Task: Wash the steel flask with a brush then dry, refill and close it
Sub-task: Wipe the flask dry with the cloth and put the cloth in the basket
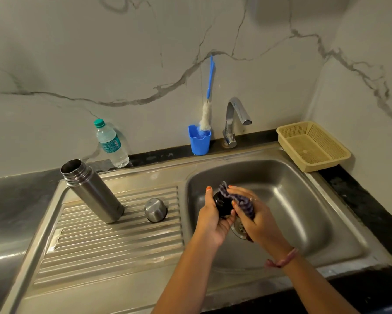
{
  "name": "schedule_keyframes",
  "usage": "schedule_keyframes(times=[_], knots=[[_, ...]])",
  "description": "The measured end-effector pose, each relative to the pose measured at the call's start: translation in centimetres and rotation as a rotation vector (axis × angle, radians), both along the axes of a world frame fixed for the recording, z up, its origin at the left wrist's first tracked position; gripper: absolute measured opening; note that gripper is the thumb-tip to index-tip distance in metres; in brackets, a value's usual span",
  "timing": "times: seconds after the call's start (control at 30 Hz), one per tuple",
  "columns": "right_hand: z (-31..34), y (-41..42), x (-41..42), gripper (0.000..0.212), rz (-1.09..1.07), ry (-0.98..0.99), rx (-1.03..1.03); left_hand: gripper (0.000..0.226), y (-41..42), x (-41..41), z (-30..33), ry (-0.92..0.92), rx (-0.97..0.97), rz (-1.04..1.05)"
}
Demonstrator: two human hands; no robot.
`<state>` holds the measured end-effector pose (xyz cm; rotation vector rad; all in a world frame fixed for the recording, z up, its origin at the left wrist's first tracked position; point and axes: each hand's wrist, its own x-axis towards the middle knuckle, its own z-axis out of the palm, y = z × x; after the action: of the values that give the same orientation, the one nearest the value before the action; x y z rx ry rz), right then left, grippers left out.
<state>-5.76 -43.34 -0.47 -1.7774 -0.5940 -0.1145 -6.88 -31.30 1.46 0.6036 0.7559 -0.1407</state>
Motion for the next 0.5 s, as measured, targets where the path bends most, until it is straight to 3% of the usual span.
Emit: schedule_keyframes(times=[0.1,0.3,0.43,0.5], knots=[[1.1,0.8,0.7,0.027,-0.05,0.12,-0.046,0.048,-0.4,-0.3,-0.1,-0.016,0.013,-0.031],[-0.2,0.4,-1.1,0.048,0.101,-0.247,-0.319,0.063,1.8,0.6,-0.8,-0.017,-0.061,0.011],[0.3,0.4,-1.2,0.044,0.022,0.03,-0.006,0.058,1.5,0.5,-0.5,0.007,-0.043,0.017],[1.0,1.1,-0.3,0.044,-0.035,0.125,0.032,0.056,0.8,0.4,-0.4,-0.009,-0.037,-0.012]])
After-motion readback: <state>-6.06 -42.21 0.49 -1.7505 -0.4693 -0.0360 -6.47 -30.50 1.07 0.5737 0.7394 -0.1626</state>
